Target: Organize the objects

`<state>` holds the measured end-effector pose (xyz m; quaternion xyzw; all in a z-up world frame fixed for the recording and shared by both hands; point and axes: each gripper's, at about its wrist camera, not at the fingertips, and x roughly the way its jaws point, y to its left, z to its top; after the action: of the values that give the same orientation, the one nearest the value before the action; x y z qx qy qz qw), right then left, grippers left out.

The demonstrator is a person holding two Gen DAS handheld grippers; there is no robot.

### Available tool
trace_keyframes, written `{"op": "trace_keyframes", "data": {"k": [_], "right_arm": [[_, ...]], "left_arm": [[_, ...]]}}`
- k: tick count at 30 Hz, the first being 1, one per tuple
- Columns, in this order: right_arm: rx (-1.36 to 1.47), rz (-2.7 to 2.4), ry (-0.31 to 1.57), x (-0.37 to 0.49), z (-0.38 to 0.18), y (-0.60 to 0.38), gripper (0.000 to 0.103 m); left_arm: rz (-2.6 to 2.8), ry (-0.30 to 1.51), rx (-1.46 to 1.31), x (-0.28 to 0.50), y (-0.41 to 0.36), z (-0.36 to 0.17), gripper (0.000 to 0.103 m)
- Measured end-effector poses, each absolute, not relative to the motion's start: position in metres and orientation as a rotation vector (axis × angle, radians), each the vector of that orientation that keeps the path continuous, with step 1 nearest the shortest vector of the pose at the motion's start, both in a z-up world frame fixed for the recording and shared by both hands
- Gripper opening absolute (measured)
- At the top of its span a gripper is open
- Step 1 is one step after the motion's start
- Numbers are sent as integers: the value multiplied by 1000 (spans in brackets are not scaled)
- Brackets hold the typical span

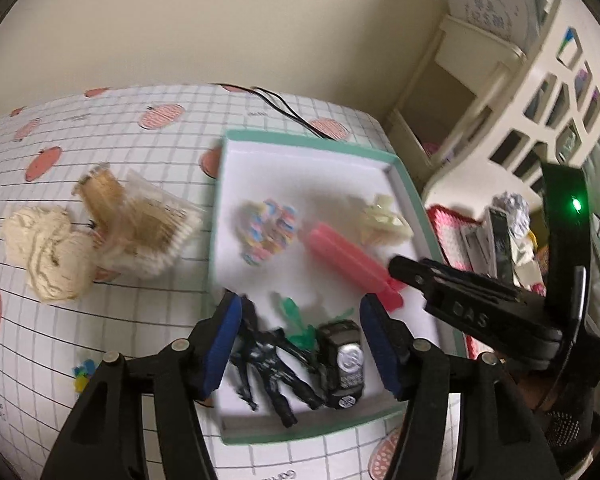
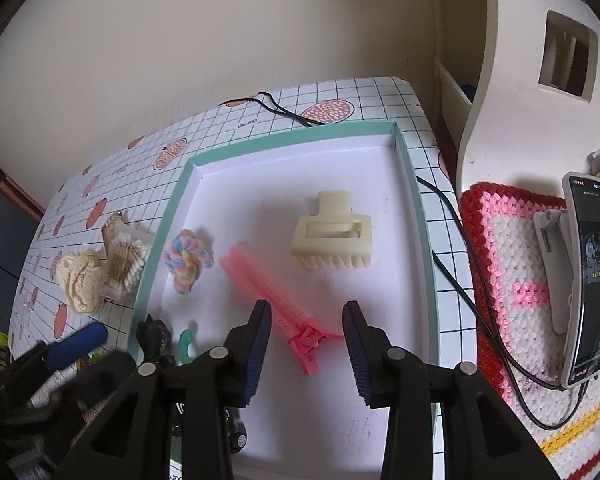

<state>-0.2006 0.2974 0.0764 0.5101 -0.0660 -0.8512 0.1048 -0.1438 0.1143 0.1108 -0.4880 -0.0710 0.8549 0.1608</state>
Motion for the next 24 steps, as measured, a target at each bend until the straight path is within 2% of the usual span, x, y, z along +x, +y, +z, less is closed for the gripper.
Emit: {"op": "trace_keyframes", "data": {"k": [3,6,8,11,14,17,20,24], "right_arm": [[1505,-2513,-178,-200,76,294,40],[1507,-2519,-165,-201,76,293,51],[1504,-2520,-156,-200,76,293,54],[1500,-2526,-142,-200,76,292,58],[1496,-2523,-144,-201,76,291,63],[1486,-2521,-143,-200,76,290,71],[1480,-2519,-137,-200,76,288,77],[1474,-2520,-136,-200,76,287,88]], "left_arm": [[2479,-223,-1404,-148,102,110,64],[2501,-251,-1417,-152,94,108,64],[2521,-267,-1423,-155,87,107,65],[2541,-298,-1429,-158,78,105,73],[2554,-322,-1432,-160,71,104,74],[2572,-329,-1432,-161,66,102,85],[2588,-333,-1432,-162,62,101,86],[2616,-328,-1424,-163,58,101,95]]}}
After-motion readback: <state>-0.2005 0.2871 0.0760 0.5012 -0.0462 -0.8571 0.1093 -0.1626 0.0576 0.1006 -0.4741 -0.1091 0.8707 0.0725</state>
